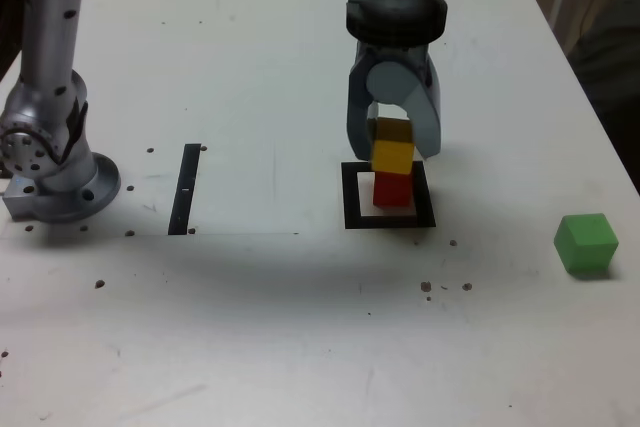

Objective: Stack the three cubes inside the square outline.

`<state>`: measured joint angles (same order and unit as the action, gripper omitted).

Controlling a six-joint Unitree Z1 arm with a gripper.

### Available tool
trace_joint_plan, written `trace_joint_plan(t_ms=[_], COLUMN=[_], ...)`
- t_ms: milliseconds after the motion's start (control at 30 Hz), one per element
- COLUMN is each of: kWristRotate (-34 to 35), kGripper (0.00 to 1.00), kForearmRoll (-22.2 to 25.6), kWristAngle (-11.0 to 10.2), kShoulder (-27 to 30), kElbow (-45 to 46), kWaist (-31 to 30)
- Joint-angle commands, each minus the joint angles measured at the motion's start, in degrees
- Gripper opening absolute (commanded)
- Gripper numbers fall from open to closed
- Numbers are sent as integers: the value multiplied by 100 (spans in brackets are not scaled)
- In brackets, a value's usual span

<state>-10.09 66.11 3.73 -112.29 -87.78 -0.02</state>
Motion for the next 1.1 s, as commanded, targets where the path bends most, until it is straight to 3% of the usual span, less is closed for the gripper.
trace_joint_plan(t_ms=[0, 633, 700, 900, 967, 1067], kWristRotate=[-11, -73, -75, -98, -101, -106], kGripper=[23, 27, 36, 94, 99, 100], kForearmRoll=[-30, -176, -183, -200, -203, -204], kWristAngle=[20, 129, 136, 147, 156, 166], kShoulder=[-38, -122, -127, -134, -131, -124], kElbow=[15, 145, 163, 224, 243, 253], kWaist=[11, 124, 144, 186, 194, 196])
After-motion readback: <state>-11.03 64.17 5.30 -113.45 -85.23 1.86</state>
